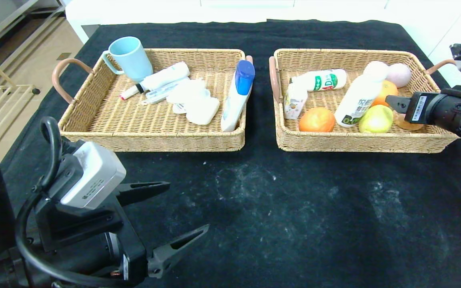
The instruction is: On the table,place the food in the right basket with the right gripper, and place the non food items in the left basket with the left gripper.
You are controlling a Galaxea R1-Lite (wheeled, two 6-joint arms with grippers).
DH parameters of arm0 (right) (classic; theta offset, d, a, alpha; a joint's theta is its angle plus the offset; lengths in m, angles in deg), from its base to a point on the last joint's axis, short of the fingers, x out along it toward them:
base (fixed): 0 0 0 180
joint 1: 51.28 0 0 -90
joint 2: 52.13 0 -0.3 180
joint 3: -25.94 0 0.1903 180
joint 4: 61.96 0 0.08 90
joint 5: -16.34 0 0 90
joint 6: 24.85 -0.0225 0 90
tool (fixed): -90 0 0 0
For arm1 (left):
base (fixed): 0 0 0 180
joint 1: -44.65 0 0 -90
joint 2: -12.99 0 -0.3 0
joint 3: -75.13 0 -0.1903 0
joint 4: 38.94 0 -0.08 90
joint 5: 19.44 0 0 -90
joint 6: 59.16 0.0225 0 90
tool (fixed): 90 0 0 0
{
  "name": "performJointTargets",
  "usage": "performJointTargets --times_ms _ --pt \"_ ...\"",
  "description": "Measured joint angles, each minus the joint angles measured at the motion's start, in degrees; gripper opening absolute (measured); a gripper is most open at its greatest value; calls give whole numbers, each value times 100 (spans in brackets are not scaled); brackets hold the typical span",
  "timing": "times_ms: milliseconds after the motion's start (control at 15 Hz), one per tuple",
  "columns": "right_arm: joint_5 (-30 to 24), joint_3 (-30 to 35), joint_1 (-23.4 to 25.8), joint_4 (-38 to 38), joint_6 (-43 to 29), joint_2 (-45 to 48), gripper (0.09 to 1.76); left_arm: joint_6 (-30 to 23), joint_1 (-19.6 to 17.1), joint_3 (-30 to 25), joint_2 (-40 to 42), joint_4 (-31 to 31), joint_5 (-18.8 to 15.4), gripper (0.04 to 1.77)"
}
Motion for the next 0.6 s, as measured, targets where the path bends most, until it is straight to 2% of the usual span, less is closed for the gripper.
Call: performJointTargets --times_ms 600 --pt "-110 162 -20 -94 60 243 167 0 0 -22 11 17 -5 172"
